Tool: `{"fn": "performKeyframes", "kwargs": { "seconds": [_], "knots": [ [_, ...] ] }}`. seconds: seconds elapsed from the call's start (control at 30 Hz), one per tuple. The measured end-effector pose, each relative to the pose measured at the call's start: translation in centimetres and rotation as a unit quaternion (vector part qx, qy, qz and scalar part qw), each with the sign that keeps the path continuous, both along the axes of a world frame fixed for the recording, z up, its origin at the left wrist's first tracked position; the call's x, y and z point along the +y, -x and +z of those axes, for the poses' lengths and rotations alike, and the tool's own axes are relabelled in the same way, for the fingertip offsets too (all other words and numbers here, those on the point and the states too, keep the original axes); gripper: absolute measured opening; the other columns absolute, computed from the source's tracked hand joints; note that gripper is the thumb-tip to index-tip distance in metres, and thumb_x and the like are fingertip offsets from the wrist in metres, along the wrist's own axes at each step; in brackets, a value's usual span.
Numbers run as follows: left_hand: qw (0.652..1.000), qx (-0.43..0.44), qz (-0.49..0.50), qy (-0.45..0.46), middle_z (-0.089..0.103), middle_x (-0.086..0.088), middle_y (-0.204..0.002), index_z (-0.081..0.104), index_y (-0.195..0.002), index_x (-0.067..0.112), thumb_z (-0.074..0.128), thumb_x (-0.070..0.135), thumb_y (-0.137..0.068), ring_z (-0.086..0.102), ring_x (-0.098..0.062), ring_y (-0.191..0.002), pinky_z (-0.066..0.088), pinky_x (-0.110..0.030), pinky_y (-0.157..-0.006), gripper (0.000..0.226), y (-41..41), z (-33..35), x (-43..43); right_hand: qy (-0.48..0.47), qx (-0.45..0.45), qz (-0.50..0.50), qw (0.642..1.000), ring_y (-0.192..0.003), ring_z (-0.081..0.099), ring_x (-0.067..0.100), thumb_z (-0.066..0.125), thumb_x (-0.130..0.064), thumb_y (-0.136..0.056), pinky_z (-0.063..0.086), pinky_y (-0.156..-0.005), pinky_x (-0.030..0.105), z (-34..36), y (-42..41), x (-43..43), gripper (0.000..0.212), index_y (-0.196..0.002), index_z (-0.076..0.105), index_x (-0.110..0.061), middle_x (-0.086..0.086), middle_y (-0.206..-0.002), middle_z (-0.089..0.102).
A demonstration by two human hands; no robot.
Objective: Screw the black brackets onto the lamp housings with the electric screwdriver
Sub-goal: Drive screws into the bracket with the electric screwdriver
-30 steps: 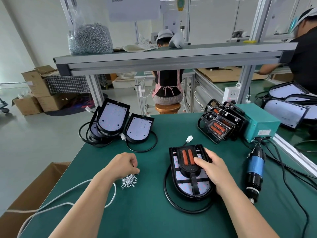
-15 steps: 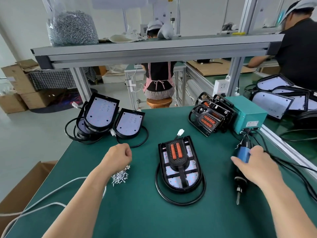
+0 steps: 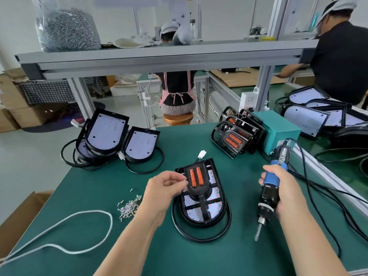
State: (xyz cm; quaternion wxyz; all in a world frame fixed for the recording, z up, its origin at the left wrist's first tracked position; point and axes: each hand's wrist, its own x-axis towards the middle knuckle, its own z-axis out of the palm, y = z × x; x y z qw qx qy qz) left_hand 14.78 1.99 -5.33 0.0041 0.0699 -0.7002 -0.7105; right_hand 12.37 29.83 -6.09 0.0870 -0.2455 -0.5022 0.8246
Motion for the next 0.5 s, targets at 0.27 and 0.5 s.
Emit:
{"fn": "performKeyframes", "kwargs": {
  "seconds": [0.27, 0.5],
  "knots": [
    [0.990, -0.058, -0.088, -0.097, 0.075, -0.010, -0.083, 0.071, -0.093, 0.002, 0.063, -0.001, -0.093, 0.068, -0.012, -0.072, 0.055, -0.020, -0.068, 0.008, -1.8, 0.4, 3.1, 0.230, 0.170, -0.012, 0.958, -0.075, 0.054, 0.020, 0.058, -0.019, -0.094, 0.044, -0.072, 0.028, 5.2, -0.3, -3.2, 0.025, -0.115, 0.055, -0.007, 0.007, -0.089, 0.058],
    [0.961, -0.100, -0.107, -0.234, 0.073, -0.022, -0.100, 0.062, -0.092, -0.002, 0.059, -0.004, -0.092, 0.072, -0.033, -0.098, 0.061, -0.031, -0.076, 0.004, -2.8, 1.0, 3.9, 0.272, 0.278, 0.054, 0.920, -0.068, 0.056, 0.023, 0.057, -0.021, -0.088, 0.052, -0.088, 0.042, 7.0, -0.9, -4.5, 0.033, -0.115, 0.054, -0.003, 0.009, -0.078, 0.054]
  ]
}}
